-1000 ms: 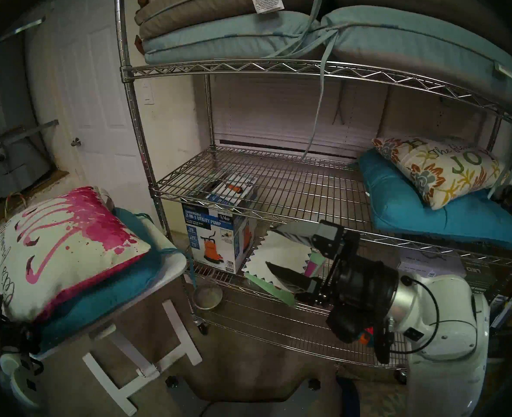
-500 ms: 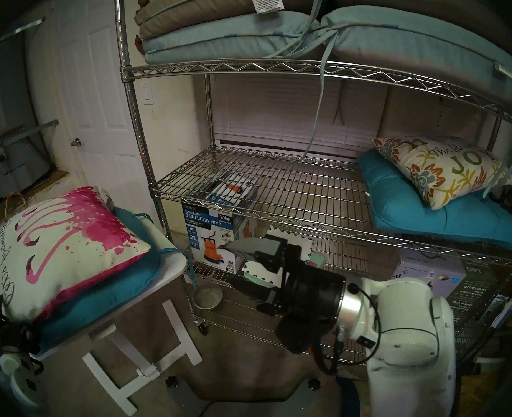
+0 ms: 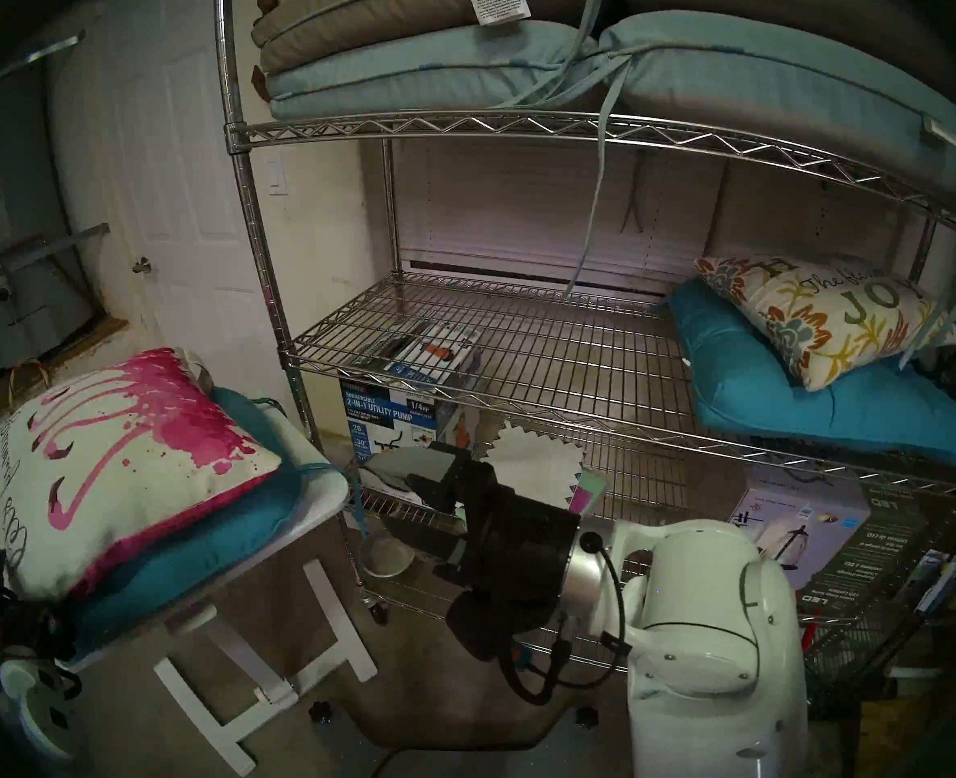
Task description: Put cushion on the shelf
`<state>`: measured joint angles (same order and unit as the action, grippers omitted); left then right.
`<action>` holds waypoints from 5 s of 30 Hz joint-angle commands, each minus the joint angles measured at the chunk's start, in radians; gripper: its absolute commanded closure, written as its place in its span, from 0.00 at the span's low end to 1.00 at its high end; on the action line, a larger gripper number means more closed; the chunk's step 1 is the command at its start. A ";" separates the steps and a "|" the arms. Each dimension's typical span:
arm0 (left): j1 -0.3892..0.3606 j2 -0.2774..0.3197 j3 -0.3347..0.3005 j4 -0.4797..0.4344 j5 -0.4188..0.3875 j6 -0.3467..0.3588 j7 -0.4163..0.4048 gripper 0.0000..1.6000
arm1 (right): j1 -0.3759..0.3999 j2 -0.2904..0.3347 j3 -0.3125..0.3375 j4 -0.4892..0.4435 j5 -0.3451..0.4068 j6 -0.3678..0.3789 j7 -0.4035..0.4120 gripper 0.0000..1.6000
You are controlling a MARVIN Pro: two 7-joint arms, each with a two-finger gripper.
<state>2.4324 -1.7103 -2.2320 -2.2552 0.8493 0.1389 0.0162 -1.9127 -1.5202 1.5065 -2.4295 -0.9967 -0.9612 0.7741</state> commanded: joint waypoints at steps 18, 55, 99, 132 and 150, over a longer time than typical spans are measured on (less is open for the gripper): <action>0.000 -0.004 -0.006 -0.021 -0.001 -0.008 0.002 0.00 | -0.065 0.012 -0.145 -0.014 -0.305 0.043 -0.254 0.00; -0.008 -0.010 -0.010 -0.019 0.006 -0.014 -0.004 0.00 | 0.318 0.133 -0.588 0.377 -0.557 0.423 -0.603 0.00; -0.013 -0.020 -0.015 -0.021 0.012 -0.023 -0.011 0.00 | 0.722 -0.126 -0.711 1.015 -0.691 0.606 -0.800 0.00; -0.019 -0.028 -0.020 -0.022 0.016 -0.031 -0.017 0.00 | 0.789 -0.042 -0.686 0.989 -0.729 0.444 -0.808 0.00; -0.021 -0.031 -0.022 -0.022 0.019 -0.034 -0.019 0.00 | 0.805 -0.095 -0.707 1.042 -0.729 0.446 -0.808 0.00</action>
<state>2.4109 -1.7400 -2.2491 -2.2554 0.8697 0.1058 -0.0079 -1.1286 -1.5668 0.8038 -1.3914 -1.7284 -0.5297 -0.0221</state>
